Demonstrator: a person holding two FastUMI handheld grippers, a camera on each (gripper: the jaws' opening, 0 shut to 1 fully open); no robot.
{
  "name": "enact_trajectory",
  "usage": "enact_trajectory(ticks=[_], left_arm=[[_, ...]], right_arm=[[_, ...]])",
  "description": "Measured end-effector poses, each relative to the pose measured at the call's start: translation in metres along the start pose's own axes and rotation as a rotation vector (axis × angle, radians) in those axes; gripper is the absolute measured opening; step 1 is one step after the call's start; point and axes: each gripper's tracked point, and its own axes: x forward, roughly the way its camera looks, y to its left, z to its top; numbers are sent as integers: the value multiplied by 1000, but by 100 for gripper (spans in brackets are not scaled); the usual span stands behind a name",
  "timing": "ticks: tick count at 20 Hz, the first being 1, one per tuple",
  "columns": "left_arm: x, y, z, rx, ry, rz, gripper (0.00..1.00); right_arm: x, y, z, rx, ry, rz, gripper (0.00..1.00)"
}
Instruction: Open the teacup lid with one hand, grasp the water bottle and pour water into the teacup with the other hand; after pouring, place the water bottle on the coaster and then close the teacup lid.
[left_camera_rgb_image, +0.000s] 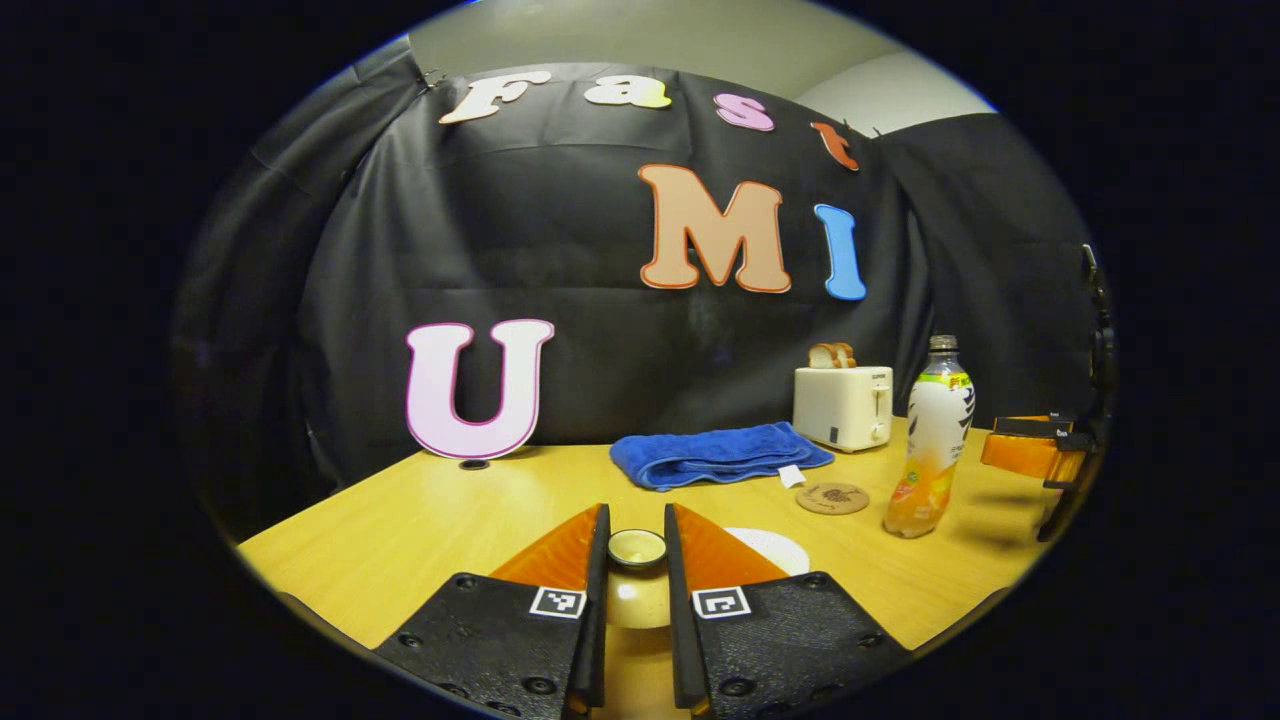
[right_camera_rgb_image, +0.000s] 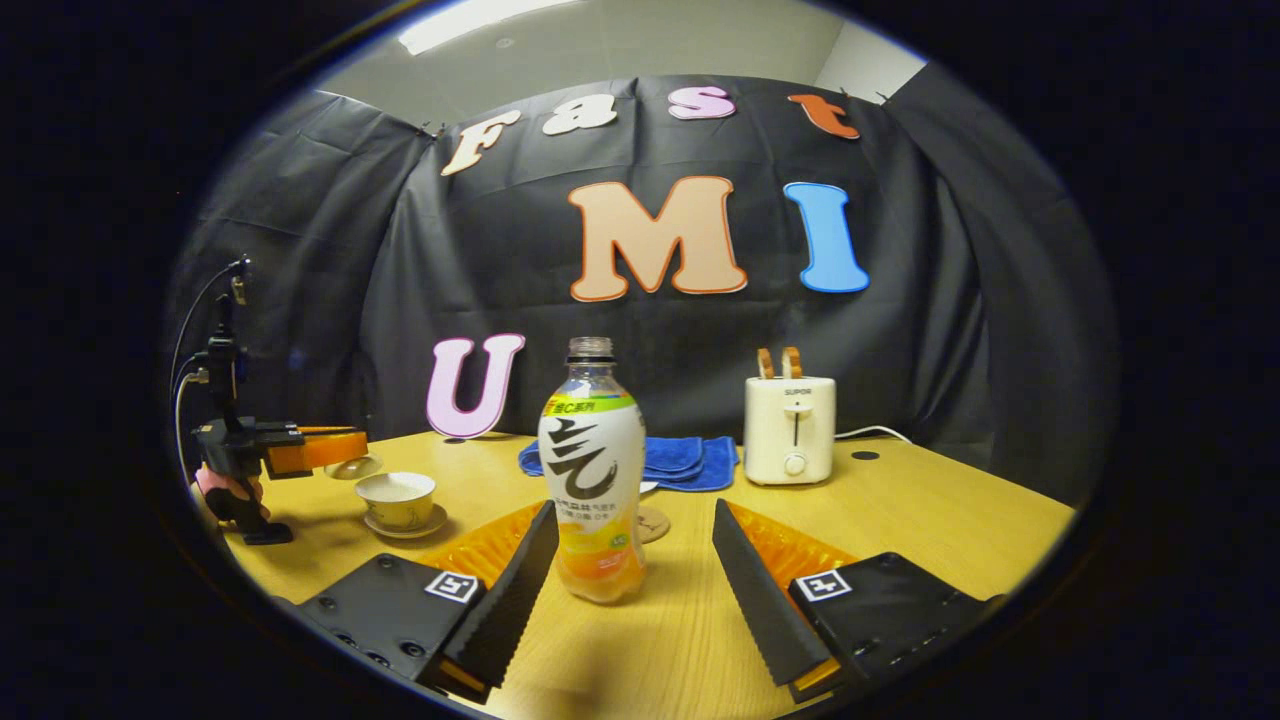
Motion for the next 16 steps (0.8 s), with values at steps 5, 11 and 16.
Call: enact_trajectory(ticks=[5,11,16], left_arm=[[-16,44,-1,4,2,120,24],[-24,62,-1,7,4,166,24],[-31,74,-1,8,5,191,24]], right_arm=[[19,10,-3,2,10,46,98],[42,22,-16,-1,86,79,96],[61,27,-29,-13,170,83,98]])
